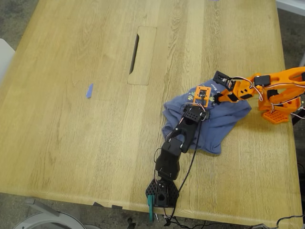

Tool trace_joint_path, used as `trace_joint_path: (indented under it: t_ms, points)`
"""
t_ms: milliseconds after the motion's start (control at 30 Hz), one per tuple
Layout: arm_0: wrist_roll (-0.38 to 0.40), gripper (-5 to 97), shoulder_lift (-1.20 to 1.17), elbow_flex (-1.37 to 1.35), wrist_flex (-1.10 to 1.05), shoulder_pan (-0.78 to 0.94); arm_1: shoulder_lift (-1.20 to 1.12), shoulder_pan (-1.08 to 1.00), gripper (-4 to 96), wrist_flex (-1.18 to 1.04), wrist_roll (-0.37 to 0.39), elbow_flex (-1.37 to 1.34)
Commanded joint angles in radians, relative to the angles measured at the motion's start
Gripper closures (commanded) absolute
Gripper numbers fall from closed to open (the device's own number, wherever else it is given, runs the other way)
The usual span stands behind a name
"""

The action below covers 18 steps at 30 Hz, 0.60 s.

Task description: Fold a T-shirt

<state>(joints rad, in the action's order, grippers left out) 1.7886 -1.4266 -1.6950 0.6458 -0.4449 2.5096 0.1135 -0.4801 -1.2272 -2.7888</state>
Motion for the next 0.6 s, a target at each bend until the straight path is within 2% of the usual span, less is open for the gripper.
trace_joint_path:
  t_ms: [0, 300, 567]
  points:
    - [0.005, 92, -0.026, -0.003, -0.086, 0.083, 0.057, 0.032, 91.3, -0.037, 0.023, -0.035]
    - [-0.002, 92, -0.156, -0.132, -0.071, 0.259, 0.218, 0.044, 91.3, -0.181, 0.046, -0.112]
    - [-0.003, 92, -0.336, -0.373, -0.066, 0.376, 0.318, 0.044, 91.3, -0.291, 0.055, -0.127]
